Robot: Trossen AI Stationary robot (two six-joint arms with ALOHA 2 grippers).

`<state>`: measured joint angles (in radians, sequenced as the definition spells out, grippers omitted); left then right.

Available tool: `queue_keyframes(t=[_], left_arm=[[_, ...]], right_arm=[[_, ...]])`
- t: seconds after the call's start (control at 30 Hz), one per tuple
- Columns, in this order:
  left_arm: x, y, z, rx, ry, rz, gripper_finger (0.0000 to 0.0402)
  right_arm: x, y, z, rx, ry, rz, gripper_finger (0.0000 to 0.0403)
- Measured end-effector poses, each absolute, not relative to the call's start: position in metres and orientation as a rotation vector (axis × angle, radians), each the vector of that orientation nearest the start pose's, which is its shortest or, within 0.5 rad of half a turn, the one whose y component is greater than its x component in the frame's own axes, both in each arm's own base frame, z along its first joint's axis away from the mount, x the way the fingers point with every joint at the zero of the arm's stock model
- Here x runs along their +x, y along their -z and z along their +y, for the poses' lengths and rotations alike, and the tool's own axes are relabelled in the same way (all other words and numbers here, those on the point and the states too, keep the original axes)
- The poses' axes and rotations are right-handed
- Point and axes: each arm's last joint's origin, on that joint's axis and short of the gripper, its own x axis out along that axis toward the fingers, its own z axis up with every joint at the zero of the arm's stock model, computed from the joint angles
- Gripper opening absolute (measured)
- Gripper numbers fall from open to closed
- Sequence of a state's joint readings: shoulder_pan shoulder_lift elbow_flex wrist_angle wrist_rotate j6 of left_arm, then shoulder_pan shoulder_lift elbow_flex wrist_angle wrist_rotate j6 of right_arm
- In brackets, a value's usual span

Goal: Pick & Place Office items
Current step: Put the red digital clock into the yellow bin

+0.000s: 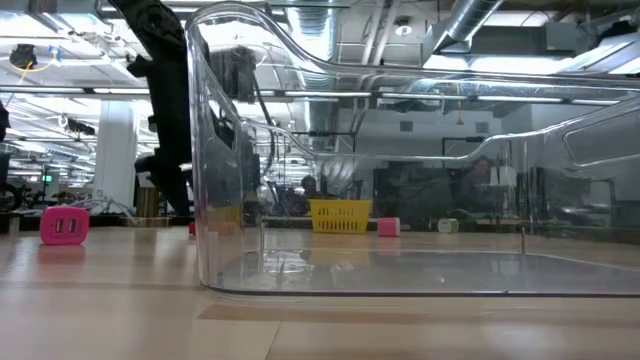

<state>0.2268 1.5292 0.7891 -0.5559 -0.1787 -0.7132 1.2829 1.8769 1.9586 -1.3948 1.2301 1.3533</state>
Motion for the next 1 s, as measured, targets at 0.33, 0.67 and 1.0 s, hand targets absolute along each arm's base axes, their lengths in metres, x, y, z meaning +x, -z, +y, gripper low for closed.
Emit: queue_keyframes(t=[0.33, 0.67, 1.0], left_arm=[[0.258, -0.131, 0.069, -0.626, -0.818, 1.156, 0.0266], [0.269, -0.134, 0.083, -0.643, -0.808, 1.024, 0.0258], [0.268, -0.131, 0.085, -0.548, -0.746, 1.081, 0.0244]], right_arm=[[0.126, -0.351, 0.346, 0.085, 0.197, 0.312, 0.0201], [0.126, -0.351, 0.346, 0.083, 0.200, 0.303, 0.0201], [0.126, -0.351, 0.346, 0.083, 0.199, 0.304, 0.0201]])
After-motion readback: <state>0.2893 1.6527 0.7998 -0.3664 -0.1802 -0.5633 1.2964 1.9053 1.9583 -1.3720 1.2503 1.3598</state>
